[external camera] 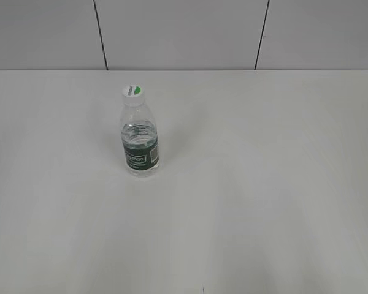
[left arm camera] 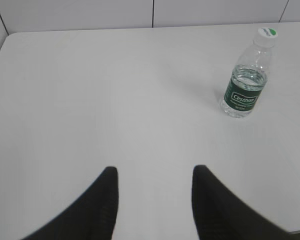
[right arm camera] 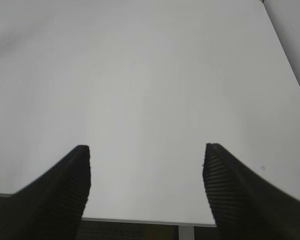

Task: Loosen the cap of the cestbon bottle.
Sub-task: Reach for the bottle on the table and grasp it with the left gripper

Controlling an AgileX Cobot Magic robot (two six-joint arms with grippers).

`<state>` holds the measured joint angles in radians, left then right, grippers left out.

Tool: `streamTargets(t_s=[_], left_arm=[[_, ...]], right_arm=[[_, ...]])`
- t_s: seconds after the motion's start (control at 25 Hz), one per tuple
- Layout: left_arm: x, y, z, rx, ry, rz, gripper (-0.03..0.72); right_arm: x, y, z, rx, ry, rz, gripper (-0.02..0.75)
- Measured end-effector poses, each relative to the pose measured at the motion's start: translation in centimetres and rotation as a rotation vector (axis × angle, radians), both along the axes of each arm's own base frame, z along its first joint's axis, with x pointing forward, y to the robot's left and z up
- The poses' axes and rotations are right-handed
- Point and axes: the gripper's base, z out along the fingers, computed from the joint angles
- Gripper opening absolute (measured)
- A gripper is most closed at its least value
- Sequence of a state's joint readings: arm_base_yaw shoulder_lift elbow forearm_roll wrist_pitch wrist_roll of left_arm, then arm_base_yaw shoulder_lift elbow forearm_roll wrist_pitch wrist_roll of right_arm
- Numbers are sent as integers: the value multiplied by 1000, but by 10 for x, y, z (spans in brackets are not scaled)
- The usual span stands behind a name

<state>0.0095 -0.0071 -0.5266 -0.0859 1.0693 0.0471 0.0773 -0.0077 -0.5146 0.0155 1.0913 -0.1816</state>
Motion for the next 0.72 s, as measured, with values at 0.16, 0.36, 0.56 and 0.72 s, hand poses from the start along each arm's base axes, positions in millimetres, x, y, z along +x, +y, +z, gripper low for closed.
streamTargets(t_s=[0.16,0.36,0.56,0.72], left_arm=[[0,0,0,0,0,0,312],[0,0,0,0,0,0,312],[0,0,0,-3,0,-2,312],[1,-1,0,-9,6,-7,312]], right_arm=[[0,0,0,0,0,0,536],[0,0,0,0,0,0,536],[0,0,0,0,0,0,536],[0,0,0,0,0,0,536]])
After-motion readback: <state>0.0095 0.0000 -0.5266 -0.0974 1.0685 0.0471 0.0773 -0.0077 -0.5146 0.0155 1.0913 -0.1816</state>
